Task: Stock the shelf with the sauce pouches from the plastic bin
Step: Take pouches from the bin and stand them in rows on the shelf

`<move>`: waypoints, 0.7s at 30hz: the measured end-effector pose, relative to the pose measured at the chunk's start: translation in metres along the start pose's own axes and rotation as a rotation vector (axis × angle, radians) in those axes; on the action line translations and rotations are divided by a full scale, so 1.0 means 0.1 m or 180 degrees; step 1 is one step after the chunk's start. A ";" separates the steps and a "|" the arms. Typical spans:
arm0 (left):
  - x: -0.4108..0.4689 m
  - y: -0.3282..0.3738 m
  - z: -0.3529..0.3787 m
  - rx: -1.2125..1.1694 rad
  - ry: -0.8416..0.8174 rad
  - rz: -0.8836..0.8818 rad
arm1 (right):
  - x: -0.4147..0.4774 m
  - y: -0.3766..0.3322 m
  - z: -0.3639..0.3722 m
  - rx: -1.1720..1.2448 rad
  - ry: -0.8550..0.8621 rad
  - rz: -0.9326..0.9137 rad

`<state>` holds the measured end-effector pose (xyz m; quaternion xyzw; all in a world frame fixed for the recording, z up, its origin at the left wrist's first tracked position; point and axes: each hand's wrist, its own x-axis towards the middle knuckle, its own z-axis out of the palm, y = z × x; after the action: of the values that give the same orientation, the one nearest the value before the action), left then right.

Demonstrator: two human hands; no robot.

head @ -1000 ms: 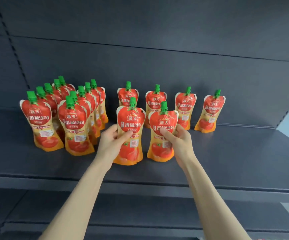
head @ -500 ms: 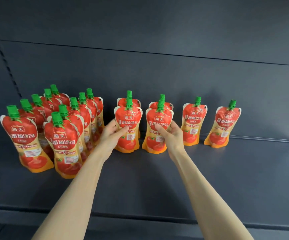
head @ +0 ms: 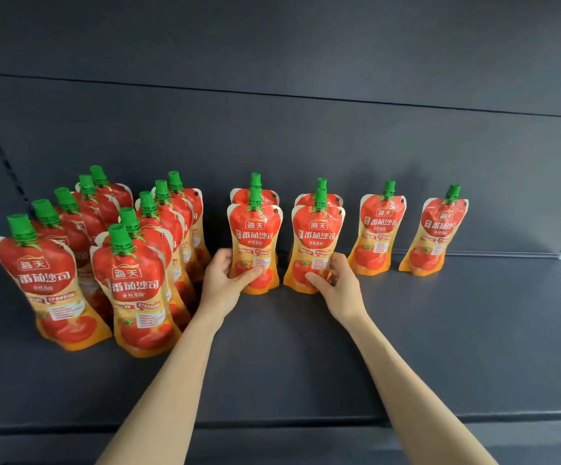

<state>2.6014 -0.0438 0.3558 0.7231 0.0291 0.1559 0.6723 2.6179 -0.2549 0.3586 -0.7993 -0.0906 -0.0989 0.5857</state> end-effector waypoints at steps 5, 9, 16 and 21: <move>0.00 -0.06 0.03 0.0317 0.0169 0.0226 | 0.01 -0.02 0.01 -0.0190 0.0005 0.0021; 0.01 -0.08 0.03 0.0477 0.0268 0.0253 | 0.01 -0.01 0.02 -0.0288 0.0040 0.0057; 0.00 -0.06 0.03 0.0574 0.0183 0.0164 | 0.00 -0.04 0.00 -0.0343 0.0068 0.0144; -0.07 -0.01 0.05 0.0746 0.0230 0.0050 | -0.02 -0.09 0.01 -0.0480 0.0081 0.0239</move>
<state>2.5958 -0.0501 0.3528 0.7908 0.0656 0.1826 0.5804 2.6137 -0.2510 0.3660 -0.8427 -0.0454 -0.0936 0.5282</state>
